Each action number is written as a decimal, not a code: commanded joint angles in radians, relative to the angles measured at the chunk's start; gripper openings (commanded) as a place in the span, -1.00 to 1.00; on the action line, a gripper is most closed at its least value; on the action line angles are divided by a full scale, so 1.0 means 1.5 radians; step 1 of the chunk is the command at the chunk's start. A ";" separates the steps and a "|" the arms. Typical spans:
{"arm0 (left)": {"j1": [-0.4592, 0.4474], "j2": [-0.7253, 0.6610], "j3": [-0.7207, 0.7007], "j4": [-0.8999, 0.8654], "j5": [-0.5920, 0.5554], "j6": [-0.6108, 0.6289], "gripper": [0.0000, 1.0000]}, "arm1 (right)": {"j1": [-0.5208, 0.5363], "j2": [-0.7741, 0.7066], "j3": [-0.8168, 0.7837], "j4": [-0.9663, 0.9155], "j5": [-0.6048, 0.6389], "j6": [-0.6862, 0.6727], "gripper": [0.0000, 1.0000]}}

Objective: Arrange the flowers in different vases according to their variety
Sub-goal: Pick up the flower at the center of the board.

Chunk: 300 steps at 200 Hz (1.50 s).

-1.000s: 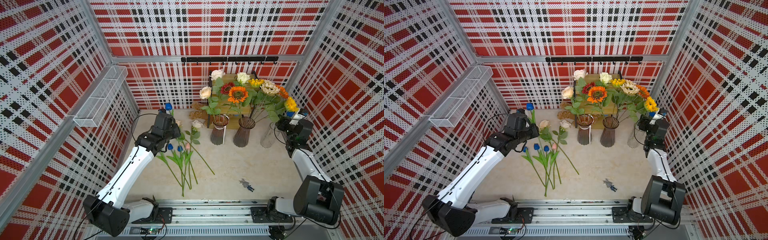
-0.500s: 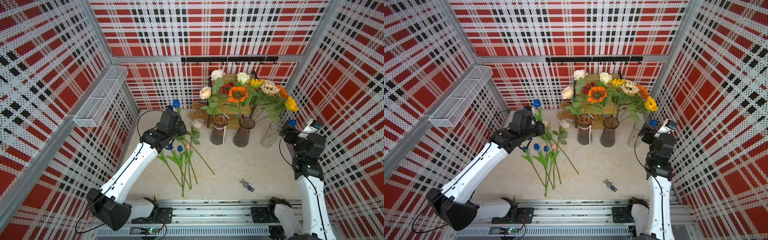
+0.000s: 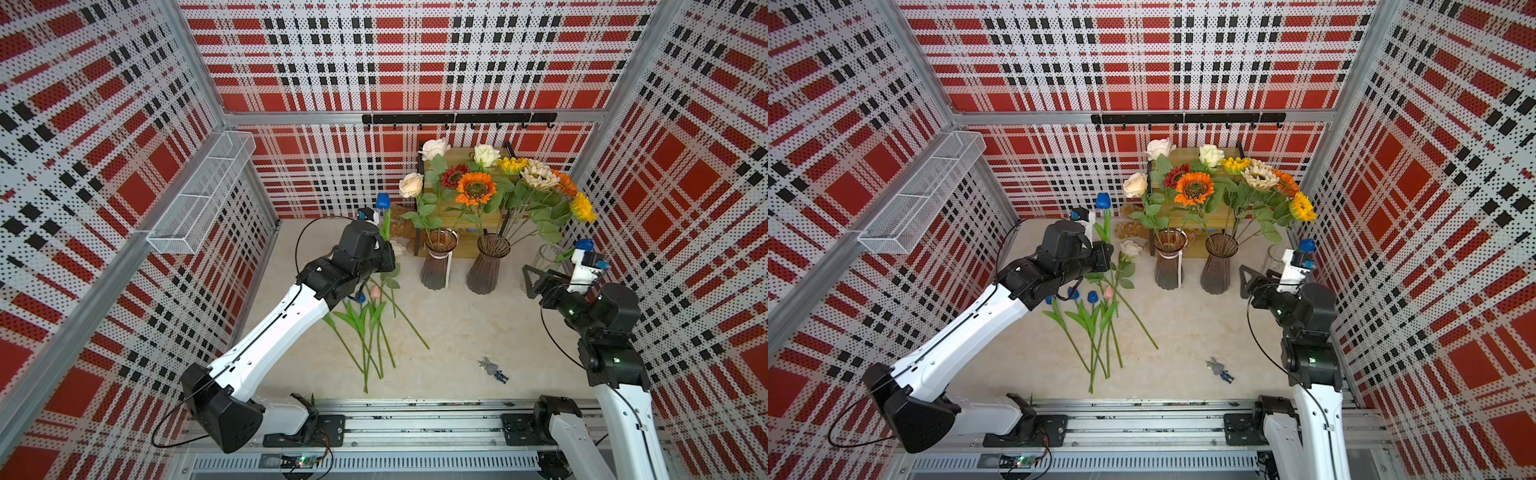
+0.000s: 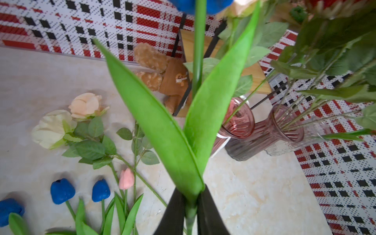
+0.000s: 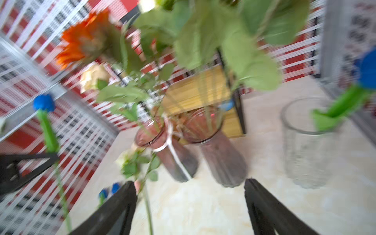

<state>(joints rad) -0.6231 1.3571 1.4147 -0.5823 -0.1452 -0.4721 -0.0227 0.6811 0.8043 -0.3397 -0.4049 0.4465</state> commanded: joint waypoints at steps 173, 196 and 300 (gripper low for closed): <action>-0.084 0.003 -0.009 0.088 -0.012 -0.042 -0.67 | 0.444 0.472 0.209 0.260 0.017 0.019 0.32; -0.085 -0.004 -0.011 0.090 -0.009 -0.043 -0.67 | 0.444 0.491 0.216 0.272 0.003 0.025 0.20; -0.058 0.002 -0.012 0.063 -0.021 -0.055 0.11 | 0.451 0.501 0.246 0.270 -0.003 0.041 -1.00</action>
<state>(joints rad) -0.7403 1.3735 1.4075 -0.4660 -0.1585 -0.5434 0.6460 1.4429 1.1370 0.0593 -0.4194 0.5060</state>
